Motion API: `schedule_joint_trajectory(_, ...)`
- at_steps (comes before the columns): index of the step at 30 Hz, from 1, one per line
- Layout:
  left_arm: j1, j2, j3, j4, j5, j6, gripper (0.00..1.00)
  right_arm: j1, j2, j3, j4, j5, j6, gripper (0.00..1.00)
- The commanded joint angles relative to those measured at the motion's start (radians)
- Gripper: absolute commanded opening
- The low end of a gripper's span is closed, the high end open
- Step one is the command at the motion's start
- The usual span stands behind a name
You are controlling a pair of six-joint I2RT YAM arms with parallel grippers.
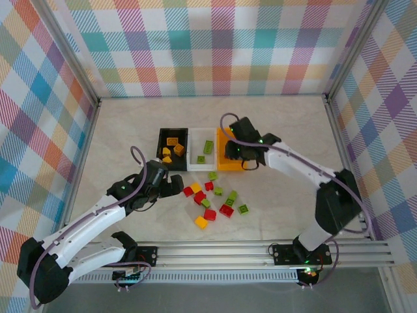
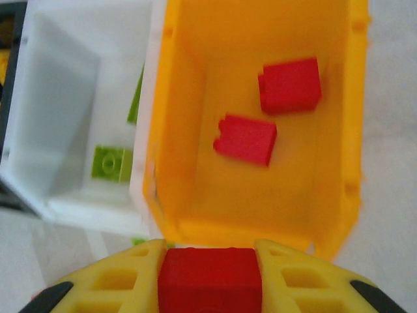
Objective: Sort the legos into containers by color
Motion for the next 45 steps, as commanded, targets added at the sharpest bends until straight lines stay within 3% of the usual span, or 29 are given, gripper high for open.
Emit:
schedule_joint_trajectory(1,-0.003,-0.03,-0.003,-0.003,0.006,0.024,1.0,-0.039,0.118,0.087,-0.003,-0.001,-0.023,0.31)
schedule_joint_trajectory(5,-0.004,-0.041,-0.013,-0.012,-0.002,0.007,1.0,-0.073,0.215,0.181,-0.018,0.002,-0.023,0.36)
schedule_joint_trajectory(9,-0.004,-0.054,-0.028,-0.008,0.009,-0.008,1.0,-0.082,0.226,0.22,-0.033,-0.006,-0.046,0.65)
schedule_joint_trajectory(13,-0.004,-0.046,-0.008,-0.049,0.022,0.0,1.0,-0.079,0.132,0.148,-0.021,-0.027,-0.056,0.67)
schedule_joint_trajectory(18,-0.004,-0.116,-0.032,-0.017,0.007,0.016,1.0,-0.029,-0.056,-0.071,-0.062,-0.057,-0.032,0.69)
schedule_joint_trajectory(22,-0.004,-0.128,-0.041,-0.023,-0.017,0.024,1.0,0.048,-0.189,-0.257,-0.112,-0.074,0.044,0.69)
schedule_joint_trajectory(24,-0.004,-0.119,-0.047,-0.017,-0.011,0.025,1.0,0.077,-0.223,-0.322,-0.11,-0.111,0.108,0.75)
schedule_joint_trajectory(28,-0.004,-0.101,-0.057,-0.01,-0.002,0.023,1.0,0.118,-0.214,-0.373,-0.081,-0.161,0.288,0.73)
schedule_joint_trajectory(33,-0.004,-0.108,-0.07,0.004,0.011,0.016,1.0,0.142,-0.148,-0.397,-0.044,-0.137,0.458,0.66)
schedule_joint_trajectory(39,-0.004,-0.13,-0.113,0.042,0.052,0.012,1.0,0.164,-0.078,-0.394,0.027,-0.178,0.512,0.64)
schedule_joint_trajectory(45,-0.003,-0.145,-0.137,0.046,0.044,0.009,1.0,0.173,-0.012,-0.392,0.008,-0.198,0.546,0.48)
